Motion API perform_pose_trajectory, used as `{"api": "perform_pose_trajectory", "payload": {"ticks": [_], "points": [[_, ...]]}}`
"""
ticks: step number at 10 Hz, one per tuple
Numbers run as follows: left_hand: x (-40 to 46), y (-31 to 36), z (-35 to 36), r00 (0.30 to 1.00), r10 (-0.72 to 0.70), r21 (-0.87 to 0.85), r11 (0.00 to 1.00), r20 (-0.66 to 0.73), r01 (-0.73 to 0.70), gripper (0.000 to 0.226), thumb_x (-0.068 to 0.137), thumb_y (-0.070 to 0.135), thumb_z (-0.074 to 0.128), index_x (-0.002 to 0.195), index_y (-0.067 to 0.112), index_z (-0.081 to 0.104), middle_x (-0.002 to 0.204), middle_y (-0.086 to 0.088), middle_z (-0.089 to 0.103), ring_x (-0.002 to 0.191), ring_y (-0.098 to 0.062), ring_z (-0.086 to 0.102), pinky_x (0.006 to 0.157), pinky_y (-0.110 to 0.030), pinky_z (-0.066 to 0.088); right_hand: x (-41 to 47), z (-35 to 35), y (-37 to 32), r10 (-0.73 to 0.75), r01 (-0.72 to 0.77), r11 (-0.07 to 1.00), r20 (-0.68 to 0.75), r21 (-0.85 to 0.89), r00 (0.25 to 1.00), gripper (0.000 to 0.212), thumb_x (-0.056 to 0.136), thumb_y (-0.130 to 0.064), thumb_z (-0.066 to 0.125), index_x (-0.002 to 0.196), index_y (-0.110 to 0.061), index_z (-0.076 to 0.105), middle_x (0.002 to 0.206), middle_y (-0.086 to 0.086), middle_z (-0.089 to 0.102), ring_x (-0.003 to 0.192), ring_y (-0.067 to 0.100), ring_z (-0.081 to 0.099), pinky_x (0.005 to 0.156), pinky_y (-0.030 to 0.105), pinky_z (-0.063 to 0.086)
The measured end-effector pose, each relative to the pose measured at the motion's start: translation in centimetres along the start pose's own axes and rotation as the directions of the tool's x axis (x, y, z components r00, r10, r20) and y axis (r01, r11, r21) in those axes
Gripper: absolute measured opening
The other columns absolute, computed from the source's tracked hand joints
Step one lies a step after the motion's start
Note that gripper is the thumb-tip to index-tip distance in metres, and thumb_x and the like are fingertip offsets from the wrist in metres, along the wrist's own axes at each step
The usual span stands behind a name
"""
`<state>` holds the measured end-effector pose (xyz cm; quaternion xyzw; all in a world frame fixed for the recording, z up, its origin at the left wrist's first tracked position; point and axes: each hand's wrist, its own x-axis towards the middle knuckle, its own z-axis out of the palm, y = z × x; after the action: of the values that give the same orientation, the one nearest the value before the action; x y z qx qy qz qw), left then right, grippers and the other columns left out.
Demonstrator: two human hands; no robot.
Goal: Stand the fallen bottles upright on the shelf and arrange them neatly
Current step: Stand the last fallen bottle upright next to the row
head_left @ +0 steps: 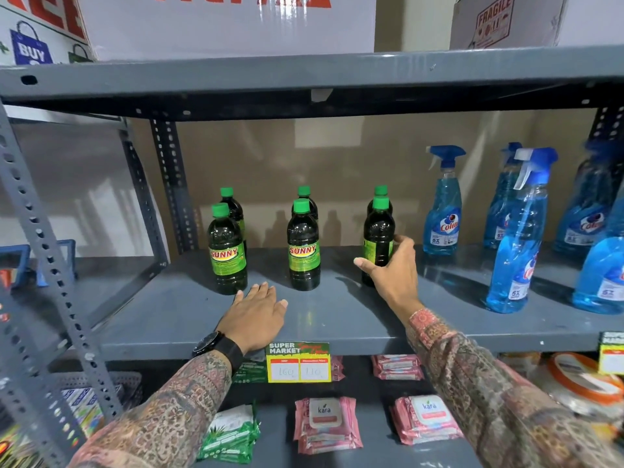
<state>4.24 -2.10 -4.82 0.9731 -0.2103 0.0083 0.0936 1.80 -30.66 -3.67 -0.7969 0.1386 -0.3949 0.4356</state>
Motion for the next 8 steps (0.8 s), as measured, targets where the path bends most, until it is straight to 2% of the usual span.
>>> {"api": "perform_pose_trajectory", "payload": {"ticks": [1, 2, 3, 4, 5, 6, 7, 8], "points": [[0.01, 0.29, -0.12, 1.000, 0.008, -0.003, 1.000, 0.004, -0.008, 0.067, 0.106, 0.047, 0.014, 0.162, 0.010, 0.010, 0.172, -0.006, 0.005, 0.158, -0.020, 0.003, 0.127, -0.042, -0.002, 0.10, -0.26, 0.25, 0.018, -0.018, 1.000, -0.021, -0.017, 1.000, 0.071, 0.072, -0.032, 0.090, 0.123, -0.018, 0.043, 0.115, 0.002, 0.057, 0.101, 0.020, 0.057, 0.085, 0.036, 0.046], [0.10, 0.40, -0.30, 1.000, 0.007, -0.005, 1.000, 0.003, -0.007, 0.067, 0.106, 0.047, 0.014, 0.162, 0.010, 0.010, 0.172, -0.005, 0.004, 0.158, -0.020, 0.003, 0.127, -0.043, -0.002, 0.34, -0.52, 0.36, 0.063, -0.066, 0.995, 0.047, 0.075, 0.997, 0.060, 0.076, -0.019, 0.080, 0.119, -0.026, 0.039, 0.100, -0.006, 0.061, 0.099, 0.025, 0.066, 0.074, 0.032, 0.047], [0.05, 0.40, -0.38, 1.000, 0.006, -0.001, 1.000, 0.004, -0.006, 0.067, 0.107, 0.047, 0.014, 0.162, 0.010, 0.010, 0.172, -0.005, 0.004, 0.158, -0.020, 0.003, 0.127, -0.043, -0.002, 0.28, -0.47, 0.08, 0.048, -0.056, 0.995, 0.088, 0.088, 0.995, 0.063, 0.078, -0.023, 0.081, 0.122, -0.026, 0.037, 0.106, 0.001, 0.065, 0.100, 0.026, 0.067, 0.076, 0.033, 0.050], [-0.03, 0.39, -0.38, 1.000, 0.008, 0.012, 1.000, 0.004, -0.008, 0.067, 0.107, 0.047, 0.014, 0.162, 0.010, 0.010, 0.172, -0.006, 0.005, 0.158, -0.020, 0.003, 0.127, -0.043, -0.001, 0.08, -0.37, -0.10, -0.014, 0.015, 1.000, 0.030, -0.027, 0.999, 0.076, 0.070, -0.043, 0.092, 0.122, -0.020, 0.042, 0.117, 0.004, 0.057, 0.105, 0.022, 0.058, 0.088, 0.040, 0.052], [0.01, 0.41, -0.35, 1.000, 0.003, 0.005, 1.000, 0.012, -0.003, 0.067, 0.107, 0.048, 0.014, 0.162, 0.010, 0.009, 0.172, -0.006, 0.004, 0.158, -0.020, 0.002, 0.127, -0.043, -0.002, 0.12, -0.41, 0.14, -0.036, 0.037, 0.999, 0.025, -0.018, 0.999, 0.063, 0.072, -0.036, 0.090, 0.113, -0.022, 0.045, 0.112, 0.004, 0.061, 0.102, 0.025, 0.062, 0.086, 0.043, 0.053], [0.05, 0.39, -0.34, 1.000, 0.002, 0.003, 1.000, 0.013, -0.002, 0.067, 0.106, 0.048, 0.014, 0.162, 0.009, 0.009, 0.172, -0.005, 0.003, 0.158, -0.020, 0.002, 0.128, -0.043, -0.002, 0.27, -0.47, 0.38, -0.004, -0.004, 0.996, 0.090, 0.088, 0.996, 0.064, 0.077, -0.022, 0.085, 0.127, -0.024, 0.043, 0.112, 0.002, 0.067, 0.099, 0.023, 0.067, 0.092, 0.047, 0.056], [0.02, 0.38, -0.40, 1.000, 0.001, 0.003, 1.000, 0.009, -0.001, 0.067, 0.106, 0.048, 0.014, 0.162, 0.010, 0.009, 0.172, -0.005, 0.003, 0.158, -0.020, 0.002, 0.127, -0.043, -0.002, 0.16, -0.47, 0.07, -0.016, 0.009, 0.996, 0.074, 0.094, 0.997, 0.073, 0.074, -0.033, 0.089, 0.127, -0.026, 0.039, 0.117, 0.000, 0.063, 0.100, 0.018, 0.064, 0.093, 0.043, 0.055], [-0.05, 0.44, -0.41, 1.000, 0.002, 0.006, 1.000, 0.013, -0.002, 0.067, 0.106, 0.048, 0.014, 0.162, 0.010, 0.009, 0.172, -0.005, 0.003, 0.158, -0.020, 0.002, 0.127, -0.043, -0.002, 0.01, -0.39, -0.06, -0.055, 0.055, 0.998, 0.030, 0.002, 0.998, 0.078, 0.068, -0.043, 0.094, 0.122, -0.023, 0.040, 0.118, 0.001, 0.056, 0.105, 0.020, 0.058, 0.090, 0.039, 0.052]]}}
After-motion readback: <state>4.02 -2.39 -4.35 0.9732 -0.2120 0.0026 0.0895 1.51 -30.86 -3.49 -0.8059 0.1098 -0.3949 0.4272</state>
